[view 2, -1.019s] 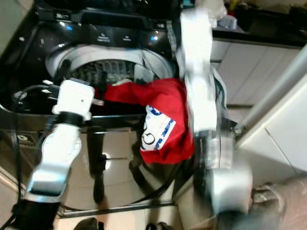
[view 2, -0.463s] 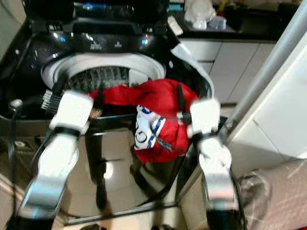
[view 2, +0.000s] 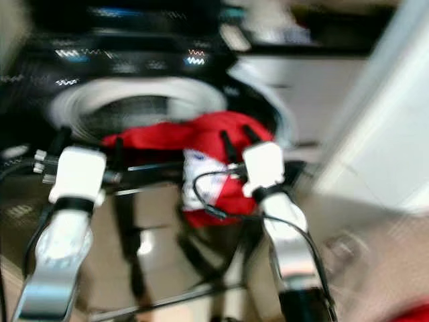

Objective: Clothes washing

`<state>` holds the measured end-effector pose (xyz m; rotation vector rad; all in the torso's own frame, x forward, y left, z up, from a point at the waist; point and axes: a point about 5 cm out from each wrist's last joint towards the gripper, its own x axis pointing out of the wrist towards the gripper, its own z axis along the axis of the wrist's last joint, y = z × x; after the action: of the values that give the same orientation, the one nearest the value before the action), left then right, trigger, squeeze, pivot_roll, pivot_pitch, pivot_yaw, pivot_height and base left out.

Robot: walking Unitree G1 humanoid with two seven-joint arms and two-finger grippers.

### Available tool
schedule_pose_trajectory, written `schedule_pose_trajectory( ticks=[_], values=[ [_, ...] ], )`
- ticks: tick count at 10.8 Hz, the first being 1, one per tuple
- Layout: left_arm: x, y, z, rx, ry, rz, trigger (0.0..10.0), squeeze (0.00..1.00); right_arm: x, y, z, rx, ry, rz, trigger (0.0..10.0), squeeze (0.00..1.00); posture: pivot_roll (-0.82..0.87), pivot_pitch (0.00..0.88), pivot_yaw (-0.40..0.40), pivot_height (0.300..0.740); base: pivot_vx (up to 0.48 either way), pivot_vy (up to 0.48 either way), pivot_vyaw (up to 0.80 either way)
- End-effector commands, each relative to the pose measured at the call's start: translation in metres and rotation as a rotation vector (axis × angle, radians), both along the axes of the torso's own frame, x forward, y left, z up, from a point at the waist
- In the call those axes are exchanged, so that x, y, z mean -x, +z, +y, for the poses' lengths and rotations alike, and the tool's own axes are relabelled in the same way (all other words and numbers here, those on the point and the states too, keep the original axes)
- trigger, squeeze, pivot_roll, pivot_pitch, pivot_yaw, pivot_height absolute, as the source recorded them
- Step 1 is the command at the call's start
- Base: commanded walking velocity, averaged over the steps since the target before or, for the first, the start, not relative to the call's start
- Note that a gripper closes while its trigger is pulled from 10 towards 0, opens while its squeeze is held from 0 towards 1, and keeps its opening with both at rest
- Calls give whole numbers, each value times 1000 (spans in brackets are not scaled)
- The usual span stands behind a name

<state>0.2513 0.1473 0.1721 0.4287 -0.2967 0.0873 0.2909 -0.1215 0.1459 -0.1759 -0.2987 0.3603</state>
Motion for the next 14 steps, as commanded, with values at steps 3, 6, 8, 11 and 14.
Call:
schedule_pose_trajectory(
  ticks=[3, 6, 8, 11, 14],
  values=[
    [-3, -3, -2, 31, 27, 33, 10000, 0, -22, 4, 0, -38, -1, 37, 10000, 0, 91, 1, -61, 740, 0, 0, 0],
    [-8, -2, -5, 51, 32, 39, 10000, 0, -30, 1, 7, -67, 37, 71, 10000, 0, 85, 0, -66, 740, -231, 0, 0],
    [-8, -2, -6, 53, 30, 38, 10000, 0, -31, -2, 7, -67, 39, 81, 10000, 0, 85, 0, -66, 740, -337, 0, 0],
    [-10, 1, -9, 44, 20, 23, 10000, 0, -32, -6, 7, -61, 47, 92, 10000, 0, 80, 2, -66, 740, -95, 0, 0],
    [-21, -29, -10, 72, -4, 158, 10000, 0, -32, -60, -6, -113, -3, 389, 10000, 0, 70, 0, -64, 740, 0, 0, 0]
  ],
)
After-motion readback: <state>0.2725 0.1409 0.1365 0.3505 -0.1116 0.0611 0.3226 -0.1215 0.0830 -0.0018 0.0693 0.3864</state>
